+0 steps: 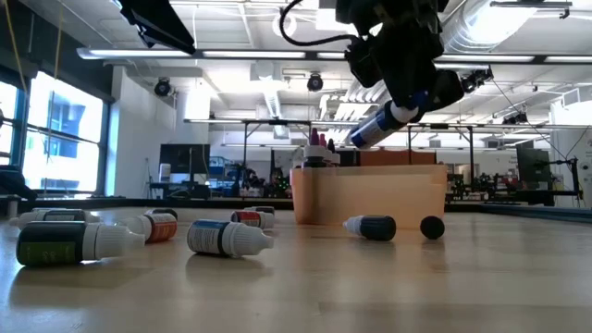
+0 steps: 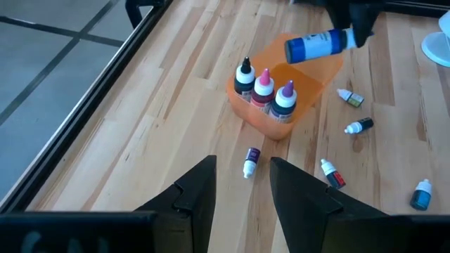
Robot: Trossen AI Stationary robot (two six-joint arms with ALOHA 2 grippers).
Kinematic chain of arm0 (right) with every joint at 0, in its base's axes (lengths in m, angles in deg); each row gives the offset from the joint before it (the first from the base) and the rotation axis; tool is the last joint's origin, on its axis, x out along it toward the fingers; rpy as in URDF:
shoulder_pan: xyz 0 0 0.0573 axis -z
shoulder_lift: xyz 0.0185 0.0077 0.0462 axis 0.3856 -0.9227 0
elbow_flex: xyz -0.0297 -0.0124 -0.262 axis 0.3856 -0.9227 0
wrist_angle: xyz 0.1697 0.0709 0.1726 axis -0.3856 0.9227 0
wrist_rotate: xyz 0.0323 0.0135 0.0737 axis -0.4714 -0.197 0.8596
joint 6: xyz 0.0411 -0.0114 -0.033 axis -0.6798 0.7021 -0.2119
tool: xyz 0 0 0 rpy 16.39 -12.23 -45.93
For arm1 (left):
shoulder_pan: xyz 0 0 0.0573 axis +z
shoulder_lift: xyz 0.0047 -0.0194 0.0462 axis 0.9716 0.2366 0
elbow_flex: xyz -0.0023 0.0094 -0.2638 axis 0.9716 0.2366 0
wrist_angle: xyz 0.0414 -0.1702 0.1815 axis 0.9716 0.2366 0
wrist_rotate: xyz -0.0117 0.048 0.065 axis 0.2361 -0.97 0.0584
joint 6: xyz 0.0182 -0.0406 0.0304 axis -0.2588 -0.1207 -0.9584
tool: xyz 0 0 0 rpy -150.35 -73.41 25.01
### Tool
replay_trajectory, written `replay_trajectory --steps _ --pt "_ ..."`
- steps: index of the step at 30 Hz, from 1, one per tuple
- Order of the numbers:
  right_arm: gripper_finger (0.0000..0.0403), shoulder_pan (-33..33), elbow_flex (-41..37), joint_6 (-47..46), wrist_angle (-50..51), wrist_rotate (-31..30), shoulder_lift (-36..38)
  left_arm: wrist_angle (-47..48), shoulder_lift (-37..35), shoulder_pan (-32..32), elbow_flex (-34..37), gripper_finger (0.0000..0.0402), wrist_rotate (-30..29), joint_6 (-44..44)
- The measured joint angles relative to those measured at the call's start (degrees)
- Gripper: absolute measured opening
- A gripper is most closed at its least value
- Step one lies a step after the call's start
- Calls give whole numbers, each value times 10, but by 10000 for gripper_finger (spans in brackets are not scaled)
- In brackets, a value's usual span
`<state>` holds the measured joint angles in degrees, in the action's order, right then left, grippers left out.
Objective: Pick & Place food coloring
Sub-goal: Adjust the big blue food coloring bottle
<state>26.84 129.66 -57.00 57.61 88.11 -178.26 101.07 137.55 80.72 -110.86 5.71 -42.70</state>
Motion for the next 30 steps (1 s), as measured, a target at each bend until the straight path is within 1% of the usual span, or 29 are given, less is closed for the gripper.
replay_trajectory --steps 4,7,12,15,17,20,23,26,30 --pt "124 31 0 -3 -7 7 0 0 0 0 0 131 0 0" --pt "124 63 0 -16 -19 43 0 0 0 0 0 131 0 -4" --pt "124 109 0 -12 -22 154 -15 0 0 0 0 131 0 -15" --pt "124 120 0 4 -24 222 -38 0 0 0 0 131 -4 -19" --pt "124 127 0 18 -29 253 -58 0 0 0 0 131 -6 -27" --pt "124 140 -1 15 -30 281 -77 0 0 1 0 131 -9 -28" --pt "124 159 -1 8 -30 321 -79 0 0 1 0 131 -10 -28" --pt "124 180 -1 -13 -24 345 -79 2 0 1 0 131 -10 -28" --pt "124 215 -1 -13 -6 367 -81 3 0 1 0 131 -10 -30"
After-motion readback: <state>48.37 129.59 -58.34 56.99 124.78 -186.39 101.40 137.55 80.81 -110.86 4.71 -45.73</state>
